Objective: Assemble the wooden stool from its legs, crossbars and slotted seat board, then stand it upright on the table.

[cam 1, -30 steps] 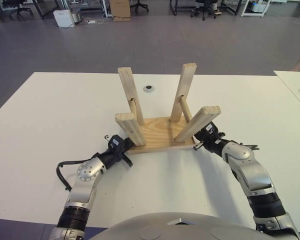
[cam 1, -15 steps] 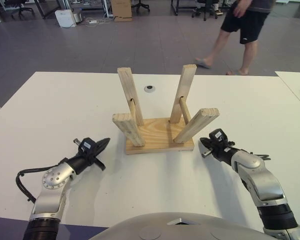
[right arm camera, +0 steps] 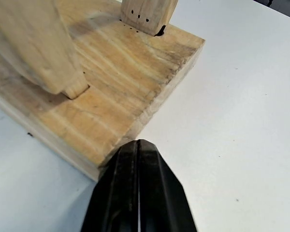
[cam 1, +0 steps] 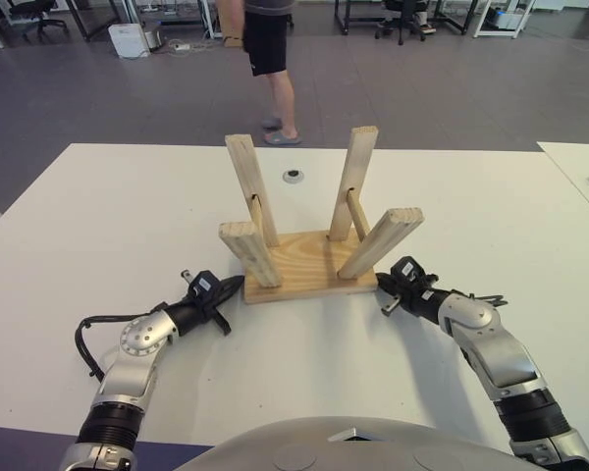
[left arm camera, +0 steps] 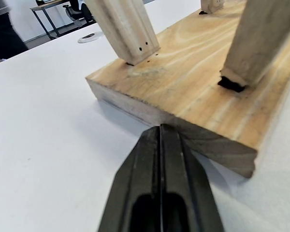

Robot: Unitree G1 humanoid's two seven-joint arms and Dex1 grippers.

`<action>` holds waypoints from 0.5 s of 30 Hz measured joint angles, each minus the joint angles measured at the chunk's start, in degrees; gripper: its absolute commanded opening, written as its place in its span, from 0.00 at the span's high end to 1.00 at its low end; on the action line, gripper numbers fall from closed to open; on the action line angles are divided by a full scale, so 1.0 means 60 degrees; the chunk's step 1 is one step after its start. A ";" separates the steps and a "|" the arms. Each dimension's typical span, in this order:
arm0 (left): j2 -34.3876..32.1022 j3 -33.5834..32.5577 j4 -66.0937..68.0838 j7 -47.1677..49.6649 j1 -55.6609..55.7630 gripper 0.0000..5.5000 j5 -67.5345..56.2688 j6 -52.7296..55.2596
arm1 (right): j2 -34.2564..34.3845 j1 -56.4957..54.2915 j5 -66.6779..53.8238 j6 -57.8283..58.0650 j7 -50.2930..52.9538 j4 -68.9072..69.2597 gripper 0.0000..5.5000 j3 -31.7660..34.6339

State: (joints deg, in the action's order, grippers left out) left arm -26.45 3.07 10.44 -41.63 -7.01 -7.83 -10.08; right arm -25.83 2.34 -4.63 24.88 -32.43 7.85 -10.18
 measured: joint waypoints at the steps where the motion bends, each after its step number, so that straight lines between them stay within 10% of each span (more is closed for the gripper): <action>1: -0.0053 0.0003 -0.0086 -0.0007 -0.0115 0.99 -0.0006 -0.0002 | 0.0000 0.0002 0.0009 -0.0018 0.0000 0.0000 1.00 -0.0007; 15: -0.0545 -0.0151 -0.0614 -0.0109 -0.0889 0.99 -0.0150 -0.0042 | 0.0008 0.0092 -0.0066 -0.0246 -0.0112 0.0071 1.00 -0.0268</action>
State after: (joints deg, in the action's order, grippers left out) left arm -29.72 2.17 6.76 -42.28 -12.34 -8.73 -10.33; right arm -25.79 2.89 -5.02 23.41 -33.10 8.27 -11.78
